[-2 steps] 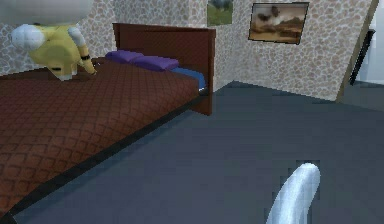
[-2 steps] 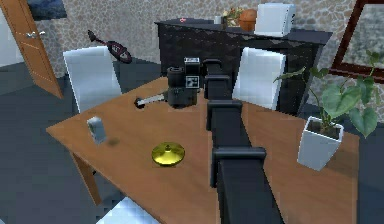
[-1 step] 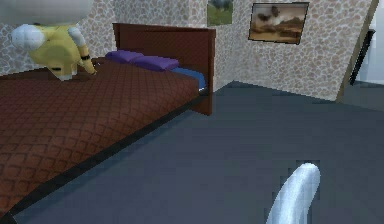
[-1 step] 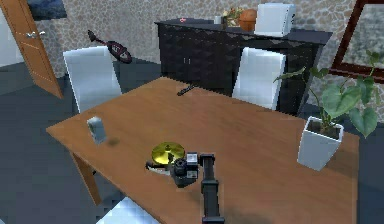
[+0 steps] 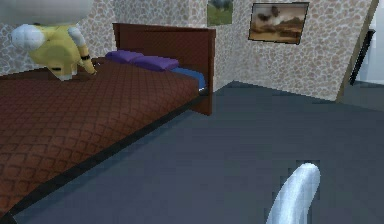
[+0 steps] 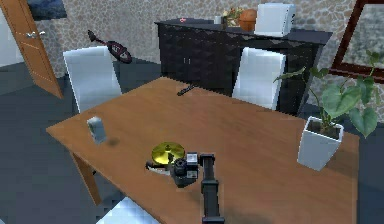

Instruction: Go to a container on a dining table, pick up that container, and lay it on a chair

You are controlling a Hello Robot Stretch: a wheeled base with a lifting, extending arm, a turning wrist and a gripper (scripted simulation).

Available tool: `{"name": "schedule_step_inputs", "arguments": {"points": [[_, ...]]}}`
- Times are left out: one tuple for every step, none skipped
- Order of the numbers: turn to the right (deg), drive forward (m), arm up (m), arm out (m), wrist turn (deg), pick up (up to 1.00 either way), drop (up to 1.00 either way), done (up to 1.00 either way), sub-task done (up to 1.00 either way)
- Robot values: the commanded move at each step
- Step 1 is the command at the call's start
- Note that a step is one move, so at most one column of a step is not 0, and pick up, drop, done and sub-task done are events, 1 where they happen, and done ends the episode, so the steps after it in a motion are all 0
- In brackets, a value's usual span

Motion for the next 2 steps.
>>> {"name": "schedule_step_inputs", "arguments": {"points": [[0.0, 0.00, 0.10, 0.00, 0.0, 0.00, 0.00, 0.00, 0.00], [0.0, 0.00, 0.22, 0.00, 0.0, 0.00, 0.00, 0.00, 0.00]]}}
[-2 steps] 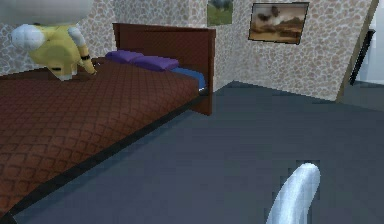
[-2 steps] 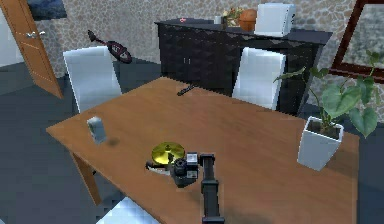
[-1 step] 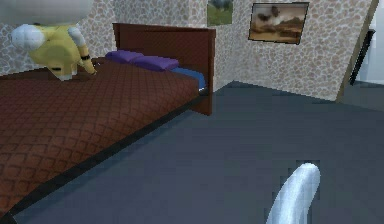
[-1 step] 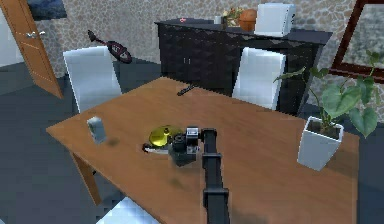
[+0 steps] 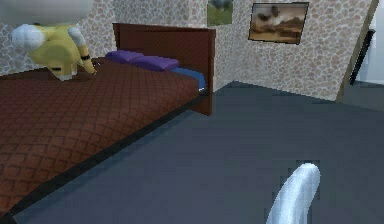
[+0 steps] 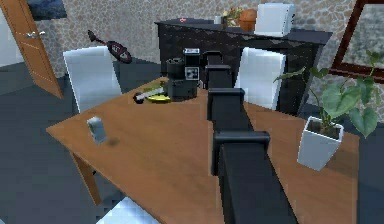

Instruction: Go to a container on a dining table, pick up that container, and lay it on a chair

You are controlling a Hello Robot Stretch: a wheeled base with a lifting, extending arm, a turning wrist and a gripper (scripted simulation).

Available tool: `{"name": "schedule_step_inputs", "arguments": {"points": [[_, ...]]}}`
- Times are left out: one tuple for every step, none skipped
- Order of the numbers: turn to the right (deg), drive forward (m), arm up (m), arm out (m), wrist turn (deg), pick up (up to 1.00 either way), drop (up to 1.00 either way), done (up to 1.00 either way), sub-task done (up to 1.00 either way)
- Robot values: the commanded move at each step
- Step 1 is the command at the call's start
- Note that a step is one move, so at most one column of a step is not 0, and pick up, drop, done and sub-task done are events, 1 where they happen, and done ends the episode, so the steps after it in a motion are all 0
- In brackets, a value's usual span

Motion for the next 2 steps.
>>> {"name": "schedule_step_inputs", "arguments": {"points": [[0.0, 0.00, 0.00, 0.00, -45.0, 0.00, 0.00, 0.00, 0.00], [0.0, 0.00, 0.00, 0.00, -45.0, 0.00, 0.00, 0.00, 0.00]]}}
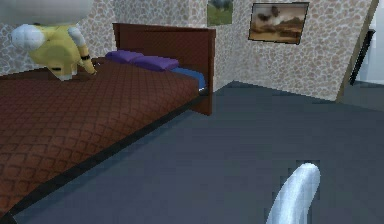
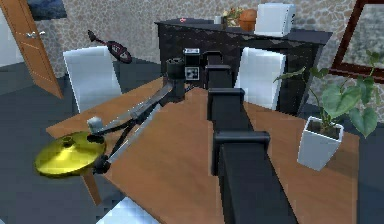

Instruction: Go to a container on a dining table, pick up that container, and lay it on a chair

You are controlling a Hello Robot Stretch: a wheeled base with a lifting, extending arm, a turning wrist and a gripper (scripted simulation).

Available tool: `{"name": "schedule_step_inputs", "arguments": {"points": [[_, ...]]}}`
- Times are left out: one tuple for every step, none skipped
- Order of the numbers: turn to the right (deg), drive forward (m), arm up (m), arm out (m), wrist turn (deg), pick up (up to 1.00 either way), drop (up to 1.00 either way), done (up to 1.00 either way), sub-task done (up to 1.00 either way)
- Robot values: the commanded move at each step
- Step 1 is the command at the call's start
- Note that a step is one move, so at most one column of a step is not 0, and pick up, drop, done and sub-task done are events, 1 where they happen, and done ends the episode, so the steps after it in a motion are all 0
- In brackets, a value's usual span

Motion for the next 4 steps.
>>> {"name": "schedule_step_inputs", "arguments": {"points": [[0.0, 0.00, 0.00, 0.00, -9.0, 0.00, 0.00, 0.00, 0.00], [0.0, 0.00, 0.00, -0.34, 0.0, 0.00, 0.00, 0.00, 0.00], [-45.0, 0.00, 0.00, 0.00, 0.0, 0.00, 0.00, 0.00, 0.00], [-45.0, 0.00, 0.00, 0.00, 0.0, 0.00, 0.00, 0.00, 0.00]]}}
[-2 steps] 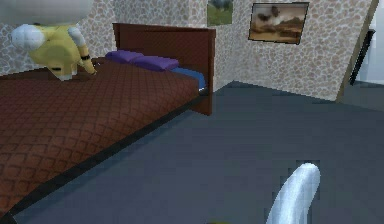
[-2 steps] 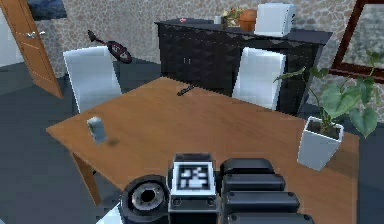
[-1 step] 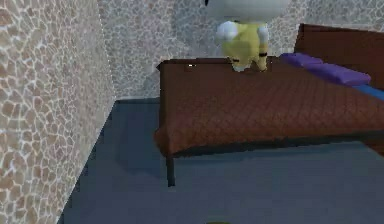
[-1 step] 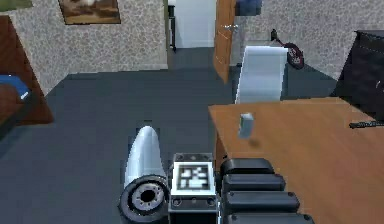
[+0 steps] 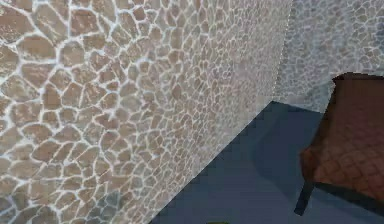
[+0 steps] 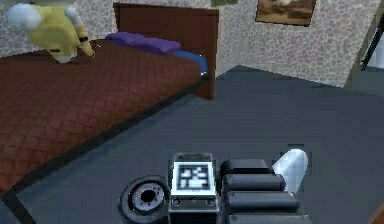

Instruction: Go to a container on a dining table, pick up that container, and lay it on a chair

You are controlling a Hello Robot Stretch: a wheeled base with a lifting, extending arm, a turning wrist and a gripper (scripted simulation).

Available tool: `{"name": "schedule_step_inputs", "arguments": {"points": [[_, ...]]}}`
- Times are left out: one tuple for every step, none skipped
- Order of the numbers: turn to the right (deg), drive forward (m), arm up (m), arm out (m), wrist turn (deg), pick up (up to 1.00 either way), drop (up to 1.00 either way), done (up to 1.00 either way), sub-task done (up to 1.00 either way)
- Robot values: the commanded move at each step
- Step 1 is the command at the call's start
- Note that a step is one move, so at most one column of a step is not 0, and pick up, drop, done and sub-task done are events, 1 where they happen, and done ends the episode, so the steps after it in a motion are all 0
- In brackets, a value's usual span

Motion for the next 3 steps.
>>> {"name": "schedule_step_inputs", "arguments": {"points": [[-18.0, 0.00, 0.00, 0.00, 0.0, 0.00, 0.00, 0.00, 0.00], [0.0, 0.15, 0.00, 0.00, 0.0, 0.00, 0.00, 0.00, 0.00], [-45.0, 0.00, 0.00, 0.00, 0.0, 0.00, 0.00, 0.00, 0.00]]}}
